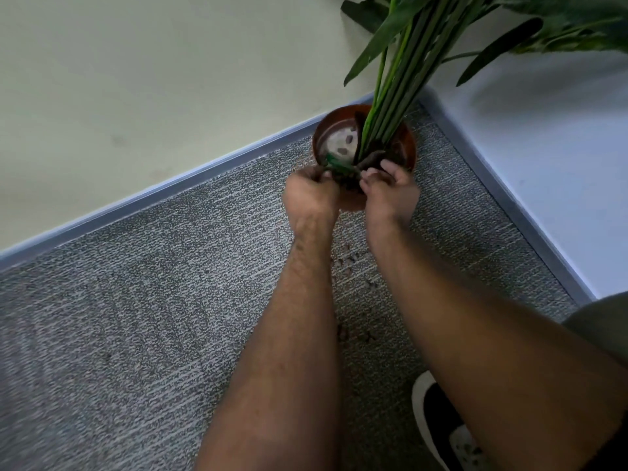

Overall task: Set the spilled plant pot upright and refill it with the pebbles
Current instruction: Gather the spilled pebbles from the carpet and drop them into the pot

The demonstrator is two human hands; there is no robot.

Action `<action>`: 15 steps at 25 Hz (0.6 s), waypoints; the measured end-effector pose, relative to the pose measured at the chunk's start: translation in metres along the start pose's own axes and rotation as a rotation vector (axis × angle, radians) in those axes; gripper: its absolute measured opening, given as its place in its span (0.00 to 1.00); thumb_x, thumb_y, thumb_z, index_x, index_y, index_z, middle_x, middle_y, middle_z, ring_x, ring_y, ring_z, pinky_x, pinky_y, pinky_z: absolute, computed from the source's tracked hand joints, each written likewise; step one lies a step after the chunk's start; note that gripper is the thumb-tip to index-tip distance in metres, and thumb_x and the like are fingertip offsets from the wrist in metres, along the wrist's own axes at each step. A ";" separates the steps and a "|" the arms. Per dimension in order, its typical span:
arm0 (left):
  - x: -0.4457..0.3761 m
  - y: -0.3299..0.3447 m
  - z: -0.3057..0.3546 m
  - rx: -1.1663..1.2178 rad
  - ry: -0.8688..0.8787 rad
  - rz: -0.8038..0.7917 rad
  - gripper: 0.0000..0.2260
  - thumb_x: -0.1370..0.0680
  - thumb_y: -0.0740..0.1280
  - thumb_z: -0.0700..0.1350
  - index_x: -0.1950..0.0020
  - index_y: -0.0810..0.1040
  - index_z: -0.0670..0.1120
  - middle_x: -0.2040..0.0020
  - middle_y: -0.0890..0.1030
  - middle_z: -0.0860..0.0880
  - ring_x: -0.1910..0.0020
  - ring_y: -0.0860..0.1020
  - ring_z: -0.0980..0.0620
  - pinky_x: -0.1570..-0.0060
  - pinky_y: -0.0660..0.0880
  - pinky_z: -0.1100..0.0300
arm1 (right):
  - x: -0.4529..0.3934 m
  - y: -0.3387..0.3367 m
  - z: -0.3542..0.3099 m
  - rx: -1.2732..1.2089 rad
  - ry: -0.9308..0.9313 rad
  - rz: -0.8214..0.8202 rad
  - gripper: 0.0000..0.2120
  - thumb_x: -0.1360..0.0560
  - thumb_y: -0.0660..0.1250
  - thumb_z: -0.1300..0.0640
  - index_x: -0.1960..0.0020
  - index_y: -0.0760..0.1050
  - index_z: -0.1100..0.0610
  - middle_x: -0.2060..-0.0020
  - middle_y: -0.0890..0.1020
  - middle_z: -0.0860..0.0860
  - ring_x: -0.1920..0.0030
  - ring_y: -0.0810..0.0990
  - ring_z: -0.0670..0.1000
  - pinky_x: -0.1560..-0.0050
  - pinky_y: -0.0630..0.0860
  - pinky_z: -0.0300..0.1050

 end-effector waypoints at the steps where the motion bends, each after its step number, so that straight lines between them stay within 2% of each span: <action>1: 0.001 -0.007 -0.018 -0.030 -0.019 0.009 0.06 0.20 0.69 0.43 0.45 0.85 0.48 0.50 0.86 0.50 0.57 0.83 0.55 0.61 0.82 0.63 | 0.004 -0.001 0.002 0.036 -0.016 -0.006 0.12 0.23 0.70 0.66 0.40 0.79 0.61 0.57 0.85 0.53 0.60 0.85 0.48 0.62 0.80 0.38; 2: 0.005 -0.013 -0.036 -0.081 -0.040 0.010 0.07 0.19 0.68 0.42 0.44 0.83 0.48 0.49 0.85 0.51 0.59 0.81 0.58 0.67 0.79 0.67 | 0.009 -0.002 0.006 0.099 -0.026 -0.024 0.08 0.23 0.71 0.64 0.44 0.81 0.58 0.58 0.86 0.53 0.63 0.85 0.47 0.65 0.79 0.38; 3: 0.008 -0.019 -0.056 -0.146 -0.063 -0.003 0.08 0.19 0.68 0.42 0.41 0.81 0.49 0.47 0.84 0.51 0.59 0.80 0.59 0.67 0.76 0.68 | 0.012 -0.004 0.013 0.190 -0.028 -0.053 0.05 0.23 0.71 0.61 0.48 0.82 0.56 0.59 0.86 0.52 0.66 0.84 0.47 0.68 0.78 0.38; 4: 0.013 -0.024 -0.077 -0.228 -0.084 -0.027 0.10 0.19 0.68 0.44 0.38 0.79 0.50 0.42 0.82 0.49 0.56 0.80 0.57 0.63 0.79 0.65 | 0.016 -0.006 0.020 0.284 -0.023 -0.095 0.04 0.24 0.72 0.60 0.50 0.82 0.54 0.61 0.86 0.52 0.67 0.84 0.46 0.68 0.77 0.40; 5: 0.016 -0.028 -0.101 -0.336 -0.103 -0.063 0.16 0.21 0.70 0.49 0.34 0.76 0.52 0.37 0.79 0.47 0.50 0.81 0.52 0.55 0.82 0.58 | 0.020 -0.007 0.030 0.386 0.001 -0.152 0.03 0.25 0.73 0.59 0.52 0.83 0.53 0.62 0.87 0.51 0.68 0.84 0.46 0.69 0.77 0.42; 7: 0.026 -0.031 -0.145 -0.592 -0.132 -0.165 0.32 0.27 0.73 0.62 0.27 0.69 0.53 0.31 0.71 0.43 0.38 0.78 0.41 0.41 0.79 0.47 | 0.030 -0.010 0.052 0.583 0.105 -0.310 0.03 0.26 0.74 0.59 0.53 0.82 0.54 0.60 0.87 0.51 0.68 0.84 0.46 0.70 0.78 0.42; 9: 0.039 -0.028 -0.176 -0.736 -0.152 -0.284 0.45 0.32 0.74 0.68 0.22 0.61 0.54 0.25 0.63 0.40 0.31 0.73 0.36 0.35 0.76 0.43 | 0.043 -0.016 0.072 0.809 0.155 -0.480 0.06 0.27 0.76 0.58 0.51 0.81 0.56 0.58 0.87 0.52 0.65 0.85 0.48 0.66 0.80 0.42; 12: 0.055 -0.019 -0.194 -0.857 -0.135 -0.459 0.55 0.35 0.76 0.68 0.18 0.49 0.55 0.20 0.53 0.39 0.26 0.68 0.34 0.32 0.73 0.41 | 0.061 -0.035 0.098 1.288 0.097 -0.742 0.15 0.32 0.79 0.52 0.51 0.82 0.57 0.55 0.86 0.53 0.54 0.84 0.54 0.52 0.80 0.45; 15: 0.071 -0.013 -0.196 -1.017 -0.032 -0.575 0.60 0.39 0.79 0.68 0.18 0.49 0.52 0.20 0.54 0.40 0.26 0.68 0.36 0.32 0.73 0.43 | 0.077 -0.060 0.116 1.671 0.007 -0.916 0.22 0.36 0.77 0.44 0.50 0.81 0.58 0.55 0.85 0.56 0.51 0.84 0.57 0.52 0.78 0.46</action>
Point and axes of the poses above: each hand's wrist, its own x-axis away from the middle knuckle, its own y-axis out of the palm, z = x × y, the point moved 5 cm from there along -x, towards the middle knuckle
